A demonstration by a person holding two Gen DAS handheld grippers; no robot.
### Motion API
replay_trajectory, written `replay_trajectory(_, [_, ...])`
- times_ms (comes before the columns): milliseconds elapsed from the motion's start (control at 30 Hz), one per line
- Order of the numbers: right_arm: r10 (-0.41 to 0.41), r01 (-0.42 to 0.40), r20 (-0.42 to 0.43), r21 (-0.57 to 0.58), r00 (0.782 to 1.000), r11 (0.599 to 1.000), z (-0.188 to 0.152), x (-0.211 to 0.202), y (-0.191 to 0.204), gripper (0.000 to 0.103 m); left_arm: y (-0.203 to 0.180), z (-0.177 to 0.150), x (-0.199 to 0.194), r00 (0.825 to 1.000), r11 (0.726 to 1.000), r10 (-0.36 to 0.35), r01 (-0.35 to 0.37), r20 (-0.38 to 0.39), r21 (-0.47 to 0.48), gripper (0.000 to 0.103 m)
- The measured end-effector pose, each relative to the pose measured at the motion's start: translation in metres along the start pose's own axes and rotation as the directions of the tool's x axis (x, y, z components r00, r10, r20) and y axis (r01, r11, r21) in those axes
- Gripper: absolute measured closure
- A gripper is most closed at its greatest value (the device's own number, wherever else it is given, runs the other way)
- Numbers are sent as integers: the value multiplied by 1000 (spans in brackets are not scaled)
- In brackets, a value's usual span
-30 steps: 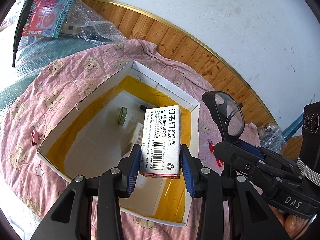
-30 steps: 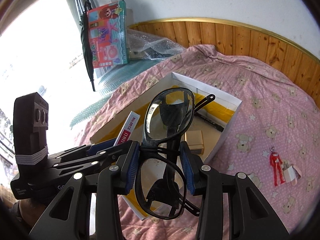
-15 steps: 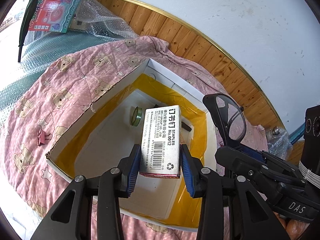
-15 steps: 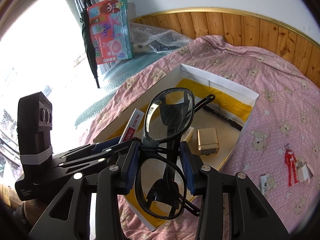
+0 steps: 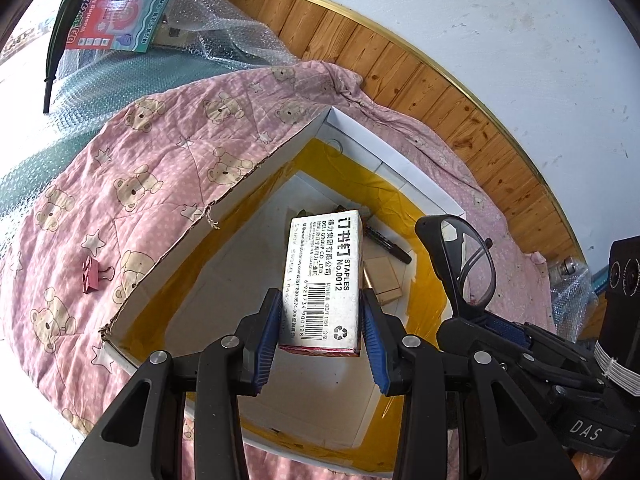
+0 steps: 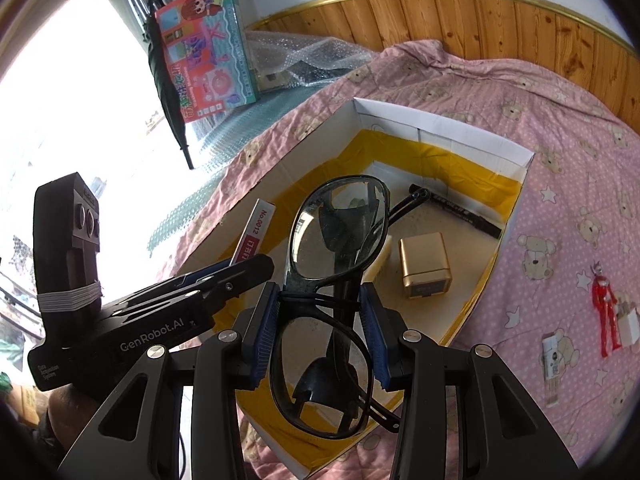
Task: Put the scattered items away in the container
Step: 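Lift and carry the staples box and black glasses over the white box, then open the left gripper dropping the staples box while the right gripper releases the glasses, then withdraw both open grippers from the box toward the lighter and charger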
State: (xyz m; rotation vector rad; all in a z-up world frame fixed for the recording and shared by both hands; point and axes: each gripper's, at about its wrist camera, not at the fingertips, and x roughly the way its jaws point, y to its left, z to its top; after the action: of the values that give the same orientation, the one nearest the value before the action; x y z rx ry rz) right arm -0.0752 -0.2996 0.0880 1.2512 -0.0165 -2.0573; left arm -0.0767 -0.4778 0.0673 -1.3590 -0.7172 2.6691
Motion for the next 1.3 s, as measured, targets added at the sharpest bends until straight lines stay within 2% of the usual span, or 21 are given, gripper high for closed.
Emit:
replay_trajectory(100, [-6,6,-2,11,1000,1000,1,7,-3,59,-1,3,7,1000,1000,10,-9,-6,9,62])
replay_trajectory(167, [-38,38,-12,1,999,999,0,16,-5,57,-2,5,15,999,999,39,-39,-14,28,61])
replay_trajectory(200, [-51,51,-25,4,998,999,-1,20,-7,52,-1,6,18,999,998,49,-49,-17,30,61])
replay_trajectory(500, [-40,41,-19,71,999,997,-4,14,-29,52,26,11,9,1000,997,23,-24,-14,-73,60])
replay_trajectory(933, [-5,5,-6,72,1000,997,-10,-1,-22,52,25,9,-14,999,995,37,-34,23,-98,60])
replay_trajectory(1300, [12,-14,26,79,1000,997,-25,-24,-25,52,-15,-9,-20,1000,1000,-14,14,-15,-11,60])
